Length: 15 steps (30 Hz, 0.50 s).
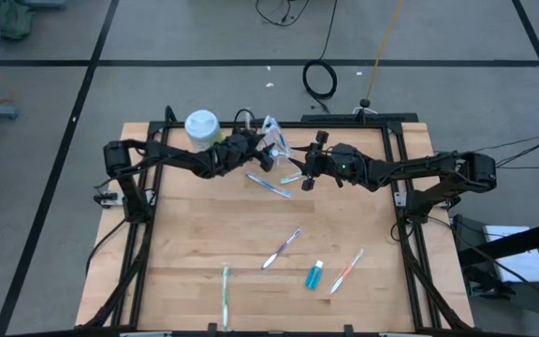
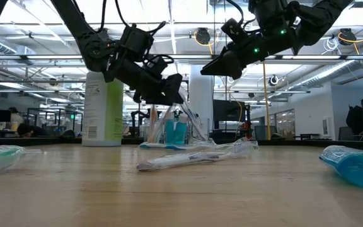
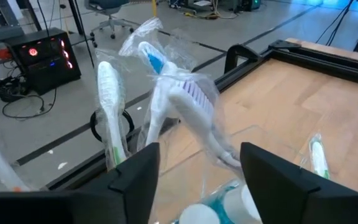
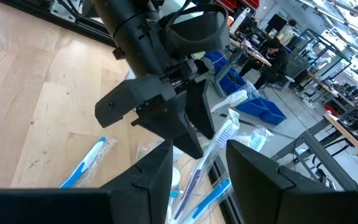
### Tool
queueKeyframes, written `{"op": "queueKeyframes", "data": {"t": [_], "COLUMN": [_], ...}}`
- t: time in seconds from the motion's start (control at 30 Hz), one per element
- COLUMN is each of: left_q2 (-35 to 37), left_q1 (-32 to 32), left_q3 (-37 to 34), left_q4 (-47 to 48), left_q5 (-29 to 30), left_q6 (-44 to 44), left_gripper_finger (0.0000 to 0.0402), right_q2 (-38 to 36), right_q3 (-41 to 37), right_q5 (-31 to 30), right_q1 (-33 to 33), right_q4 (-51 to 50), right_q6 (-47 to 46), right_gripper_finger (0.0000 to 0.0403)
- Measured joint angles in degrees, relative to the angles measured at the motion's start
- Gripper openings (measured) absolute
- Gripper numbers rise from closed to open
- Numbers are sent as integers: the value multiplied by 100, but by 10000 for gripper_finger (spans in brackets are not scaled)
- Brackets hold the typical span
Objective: Pick & Place toothbrushing station
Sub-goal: Put the top green toothbrush into the transparent organizer
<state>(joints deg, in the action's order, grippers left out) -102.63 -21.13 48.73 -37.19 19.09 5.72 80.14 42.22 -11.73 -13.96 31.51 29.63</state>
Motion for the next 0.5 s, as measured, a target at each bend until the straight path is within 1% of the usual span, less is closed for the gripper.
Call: {"op": "queueKeyframes", "data": {"t": [0.17, 0.33, 0.5], "left_q2": [230, 695, 1179], "left_q1": [35, 143, 274], "left_q3": [37, 42, 44], "left_q4": [31, 188, 613], "left_q5": [0, -7, -12], "left_q6": [-2, -110, -378], "left_gripper_finger": [239, 227, 213], "right_q2": [0, 0, 0], "right_q3": [0, 0, 0], "right_q5": [1, 0, 0], "right_q1": [2, 2, 2], "right_q4": [-2, -7, -7], "right_q6": [-35, -44, -44], "right_gripper_finger": [142, 142, 142]}}
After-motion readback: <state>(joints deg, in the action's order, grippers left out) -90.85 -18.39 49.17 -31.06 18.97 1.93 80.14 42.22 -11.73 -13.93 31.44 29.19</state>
